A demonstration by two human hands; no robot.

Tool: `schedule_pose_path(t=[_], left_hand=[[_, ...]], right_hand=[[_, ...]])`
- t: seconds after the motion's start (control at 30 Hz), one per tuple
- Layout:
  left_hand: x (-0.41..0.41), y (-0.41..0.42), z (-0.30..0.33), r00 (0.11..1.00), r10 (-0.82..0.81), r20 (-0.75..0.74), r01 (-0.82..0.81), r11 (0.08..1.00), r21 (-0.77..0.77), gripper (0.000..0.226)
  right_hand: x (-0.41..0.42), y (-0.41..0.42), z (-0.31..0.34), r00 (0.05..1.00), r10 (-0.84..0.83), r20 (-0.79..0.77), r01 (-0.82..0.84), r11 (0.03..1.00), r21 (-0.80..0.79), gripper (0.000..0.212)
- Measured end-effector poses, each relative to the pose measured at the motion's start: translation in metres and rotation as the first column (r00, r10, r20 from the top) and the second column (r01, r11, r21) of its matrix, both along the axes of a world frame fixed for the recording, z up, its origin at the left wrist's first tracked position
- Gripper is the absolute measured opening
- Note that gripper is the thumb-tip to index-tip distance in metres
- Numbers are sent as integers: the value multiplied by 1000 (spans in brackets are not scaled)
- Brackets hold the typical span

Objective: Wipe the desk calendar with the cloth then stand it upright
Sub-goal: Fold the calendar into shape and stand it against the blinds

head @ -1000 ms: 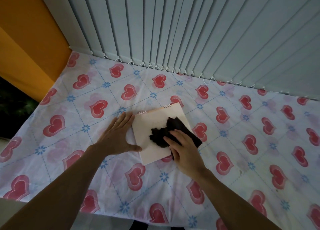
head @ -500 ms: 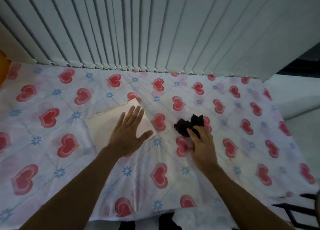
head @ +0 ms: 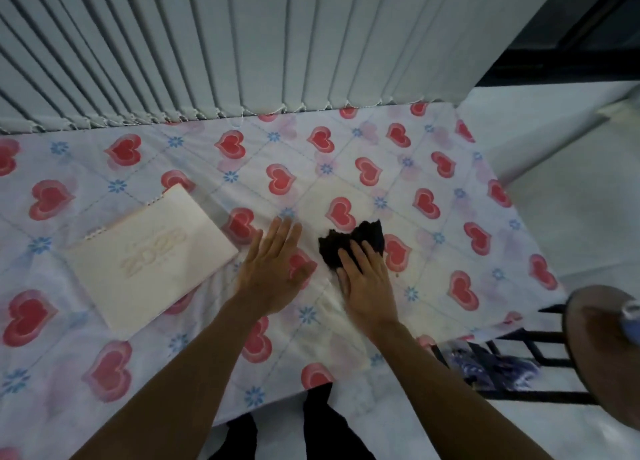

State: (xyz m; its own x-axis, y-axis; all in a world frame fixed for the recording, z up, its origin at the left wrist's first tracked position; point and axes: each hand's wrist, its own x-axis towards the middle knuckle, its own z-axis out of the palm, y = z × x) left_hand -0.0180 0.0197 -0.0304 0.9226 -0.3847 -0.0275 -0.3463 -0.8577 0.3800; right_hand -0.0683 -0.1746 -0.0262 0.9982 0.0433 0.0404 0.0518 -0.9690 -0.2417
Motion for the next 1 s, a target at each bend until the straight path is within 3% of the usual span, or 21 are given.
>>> schedule_pose_path(t=[0.17,0.3,0.47,0.63,0.77,1.0], left_hand=[[0,8,-4,1000,17,10,-17,999,-27,76],[5,30,3,992,107,67,-103,993,-52,67],[12,88,20,933,346,99,-338,937,-93,59],[-3,163,29,814,567,129,-560,824,-86,51],[-18,207,29,696,704,140,-705,708,-52,48],[-14,239,26,458,868,-191,-888,455,-65,57]], right_hand=[[0,6,-7,1000,5,27,-3,999,-54,50],[24,34,1,994,98,54,-96,994,-48,49],[67,96,17,968,227,107,-241,960,146,40],[106,164,31,944,325,53,-326,898,294,36],[129,212,32,944,329,-26,-306,901,309,41],[155,255,26,963,255,-85,-228,943,243,39]])
